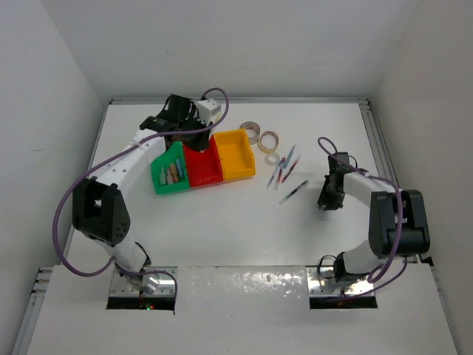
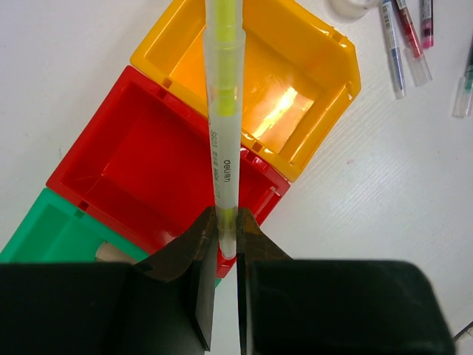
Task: Sort the stationery into containers
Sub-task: Close the pen cap on the pen.
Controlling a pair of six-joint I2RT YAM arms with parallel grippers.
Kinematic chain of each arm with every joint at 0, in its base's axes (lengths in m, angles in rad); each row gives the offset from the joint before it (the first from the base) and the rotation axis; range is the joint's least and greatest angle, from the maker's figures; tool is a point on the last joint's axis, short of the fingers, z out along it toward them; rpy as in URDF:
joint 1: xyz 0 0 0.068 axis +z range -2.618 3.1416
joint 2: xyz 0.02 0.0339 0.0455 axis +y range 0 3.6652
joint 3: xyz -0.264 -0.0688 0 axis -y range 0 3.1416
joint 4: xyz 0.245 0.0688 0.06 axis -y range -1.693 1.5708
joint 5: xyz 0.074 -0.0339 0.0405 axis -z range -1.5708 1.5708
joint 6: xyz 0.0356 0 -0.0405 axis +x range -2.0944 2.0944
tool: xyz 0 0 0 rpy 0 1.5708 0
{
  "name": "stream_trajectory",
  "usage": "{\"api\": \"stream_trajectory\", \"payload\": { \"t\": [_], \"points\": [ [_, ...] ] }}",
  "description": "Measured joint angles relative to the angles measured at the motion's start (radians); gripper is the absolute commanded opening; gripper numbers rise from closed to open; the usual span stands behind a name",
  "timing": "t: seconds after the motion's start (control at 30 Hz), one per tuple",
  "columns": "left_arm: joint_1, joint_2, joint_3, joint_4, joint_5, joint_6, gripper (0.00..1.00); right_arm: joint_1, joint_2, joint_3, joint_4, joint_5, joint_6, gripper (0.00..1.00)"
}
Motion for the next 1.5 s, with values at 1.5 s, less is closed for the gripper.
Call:
{"api": "stream_trajectory", "payload": {
  "t": [1.5],
  "points": [
    [0.065,-0.461,-0.824,0.886,-0.117,1.467,0.00,0.555,0.264,0.854,-0.302,-0.680,-0.495,0.00]
  ]
}}
